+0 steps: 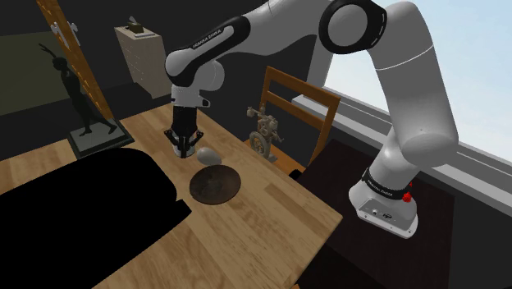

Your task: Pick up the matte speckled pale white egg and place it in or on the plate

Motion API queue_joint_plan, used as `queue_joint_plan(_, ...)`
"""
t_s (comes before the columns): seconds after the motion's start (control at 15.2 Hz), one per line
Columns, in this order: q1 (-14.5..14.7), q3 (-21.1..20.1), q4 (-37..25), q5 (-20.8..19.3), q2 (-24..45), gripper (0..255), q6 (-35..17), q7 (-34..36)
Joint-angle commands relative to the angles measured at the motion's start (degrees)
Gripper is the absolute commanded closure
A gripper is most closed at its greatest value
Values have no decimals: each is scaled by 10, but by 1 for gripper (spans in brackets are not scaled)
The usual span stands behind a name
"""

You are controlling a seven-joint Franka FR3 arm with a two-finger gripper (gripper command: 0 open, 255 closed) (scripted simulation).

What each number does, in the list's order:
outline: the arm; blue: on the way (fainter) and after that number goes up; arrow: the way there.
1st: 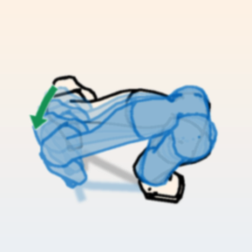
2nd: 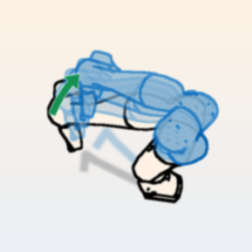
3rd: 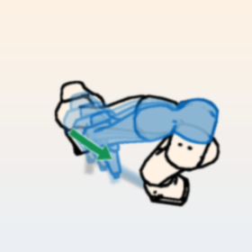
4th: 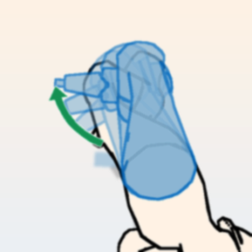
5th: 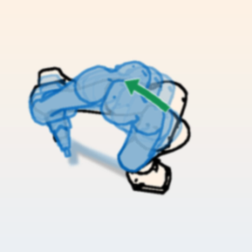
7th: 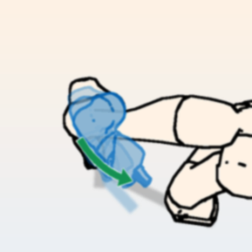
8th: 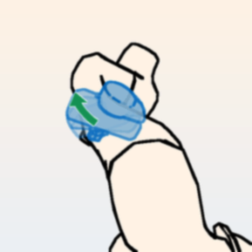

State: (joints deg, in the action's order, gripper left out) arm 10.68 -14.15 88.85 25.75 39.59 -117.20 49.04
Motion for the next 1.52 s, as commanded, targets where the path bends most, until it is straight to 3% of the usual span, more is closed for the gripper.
queue_joint_plan(0.0, 0, 0, 0, 0, 0, 0, 0, 0)
queue_joint_plan(0.4, 108, 69, 170, -302, -135, 0, -93, -117)
queue_joint_plan(0.92, 110, 72, 185, -308, -103, 0, -140, -113)
queue_joint_plan(1.39, 110, 72, 185, -309, -103, 0, -140, -113)
queue_joint_plan(1.45, 110, 72, 191, -309, -103, 255, -145, -112)
